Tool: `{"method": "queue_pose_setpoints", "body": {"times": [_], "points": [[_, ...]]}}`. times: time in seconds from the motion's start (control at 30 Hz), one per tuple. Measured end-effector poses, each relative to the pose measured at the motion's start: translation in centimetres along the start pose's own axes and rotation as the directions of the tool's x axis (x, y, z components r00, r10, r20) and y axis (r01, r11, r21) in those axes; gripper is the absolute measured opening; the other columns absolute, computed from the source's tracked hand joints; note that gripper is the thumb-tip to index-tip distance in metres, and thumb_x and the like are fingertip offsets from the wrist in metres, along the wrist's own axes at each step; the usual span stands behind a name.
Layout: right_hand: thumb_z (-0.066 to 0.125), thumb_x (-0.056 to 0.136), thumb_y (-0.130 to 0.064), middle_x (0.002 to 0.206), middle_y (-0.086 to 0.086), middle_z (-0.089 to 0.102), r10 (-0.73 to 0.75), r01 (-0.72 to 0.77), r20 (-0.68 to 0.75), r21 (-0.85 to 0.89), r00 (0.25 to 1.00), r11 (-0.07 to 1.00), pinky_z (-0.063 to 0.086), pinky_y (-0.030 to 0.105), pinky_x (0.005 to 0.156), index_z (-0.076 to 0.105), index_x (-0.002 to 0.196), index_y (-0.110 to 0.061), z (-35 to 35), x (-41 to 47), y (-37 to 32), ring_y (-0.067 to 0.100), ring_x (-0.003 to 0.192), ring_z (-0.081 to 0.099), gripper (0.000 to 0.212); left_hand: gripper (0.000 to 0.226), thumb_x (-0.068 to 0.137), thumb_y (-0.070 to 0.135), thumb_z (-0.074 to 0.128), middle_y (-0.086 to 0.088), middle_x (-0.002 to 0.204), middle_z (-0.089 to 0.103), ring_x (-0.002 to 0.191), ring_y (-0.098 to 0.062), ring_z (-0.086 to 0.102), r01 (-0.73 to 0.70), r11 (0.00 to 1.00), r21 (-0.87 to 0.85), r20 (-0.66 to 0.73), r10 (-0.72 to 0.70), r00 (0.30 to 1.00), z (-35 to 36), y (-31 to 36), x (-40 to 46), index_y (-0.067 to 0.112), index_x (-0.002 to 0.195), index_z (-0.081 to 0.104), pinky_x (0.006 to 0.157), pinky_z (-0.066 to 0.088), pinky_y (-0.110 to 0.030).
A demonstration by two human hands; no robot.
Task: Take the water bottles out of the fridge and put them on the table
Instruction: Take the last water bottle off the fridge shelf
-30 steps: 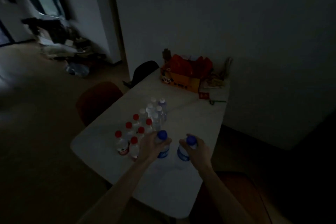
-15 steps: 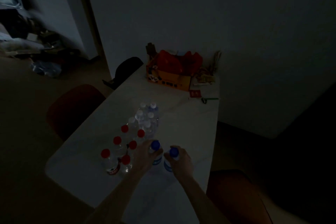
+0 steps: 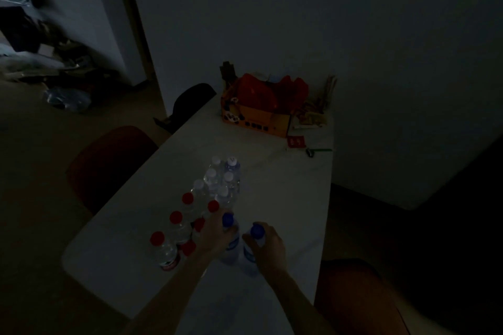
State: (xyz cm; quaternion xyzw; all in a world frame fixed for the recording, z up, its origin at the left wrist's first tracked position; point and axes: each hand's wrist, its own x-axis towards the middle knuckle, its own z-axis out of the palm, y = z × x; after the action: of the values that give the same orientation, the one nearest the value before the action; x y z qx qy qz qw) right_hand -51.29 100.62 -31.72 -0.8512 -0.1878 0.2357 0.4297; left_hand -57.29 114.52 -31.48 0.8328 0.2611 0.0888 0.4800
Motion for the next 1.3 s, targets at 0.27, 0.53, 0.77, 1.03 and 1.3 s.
{"method": "queue_pose_setpoints", "body": {"times": [0.27,0.53,0.77,1.03,1.3], "points": [[0.074,0.083,-0.045,0.141,-0.001,0.047,-0.025,0.026,0.074,-0.003,0.997,1.000,0.039,0.018,0.095,0.040,0.145,-0.017,-1.5,-0.3,-1.6,0.016,0.129,0.050,0.076,0.042,0.084,0.037,0.072,-0.012,0.107,0.063,0.100,-0.028,0.062,0.114,0.994,0.001,-0.157,-0.112,0.981,-0.6,1.3,-0.7,0.010,0.113,0.059,0.083,0.053,-0.044],[0.062,0.084,-0.061,0.138,-0.008,0.054,-0.168,0.220,-0.265,0.179,0.950,0.959,0.044,0.026,0.099,0.053,0.135,-0.028,-10.8,-3.4,-8.5,0.009,0.124,0.052,0.061,0.032,0.084,0.040,0.073,0.009,0.116,0.065,0.111,-0.013,0.061,-0.122,0.940,-0.320,-0.295,0.023,0.955,-4.0,13.4,-3.3,0.032,0.113,0.062,0.092,0.052,-0.033],[0.063,0.092,-0.039,0.111,-0.012,0.068,-0.286,0.495,-0.584,0.234,0.759,0.837,0.050,0.014,0.085,0.064,0.123,-0.019,-23.0,-12.0,-13.4,-0.003,0.105,0.064,0.037,0.029,0.095,0.029,0.060,0.023,0.101,0.061,0.088,0.011,0.060,-0.377,0.806,-0.457,-0.196,0.322,0.926,-3.7,28.4,-7.5,0.018,0.122,0.062,0.073,0.043,-0.002],[0.063,0.089,-0.039,0.120,-0.008,0.067,-0.304,0.571,-0.756,0.111,0.580,0.813,0.051,0.019,0.093,0.062,0.125,-0.018,-34.7,-24.7,-11.5,0.001,0.110,0.063,0.042,0.024,0.091,0.022,0.064,0.016,0.097,0.069,0.090,0.012,0.064,-0.417,0.636,-0.649,-0.041,0.518,0.854,3.0,40.6,-16.6,0.016,0.114,0.066,0.077,0.048,-0.008],[0.063,0.085,-0.039,0.114,-0.005,0.068,-0.321,0.609,-0.833,0.024,0.451,0.793,0.050,0.013,0.084,0.061,0.126,-0.014,-46.8,-38.7,-2.8,0.001,0.104,0.065,0.048,0.046,0.068,0.047,0.067,0.020,0.101,0.071,0.099,0.007,0.065,-0.414,0.549,-0.726,0.056,0.647,0.760,15.8,49.9,-27.4,0.028,0.110,0.065,0.080,0.050,-0.012]]}}
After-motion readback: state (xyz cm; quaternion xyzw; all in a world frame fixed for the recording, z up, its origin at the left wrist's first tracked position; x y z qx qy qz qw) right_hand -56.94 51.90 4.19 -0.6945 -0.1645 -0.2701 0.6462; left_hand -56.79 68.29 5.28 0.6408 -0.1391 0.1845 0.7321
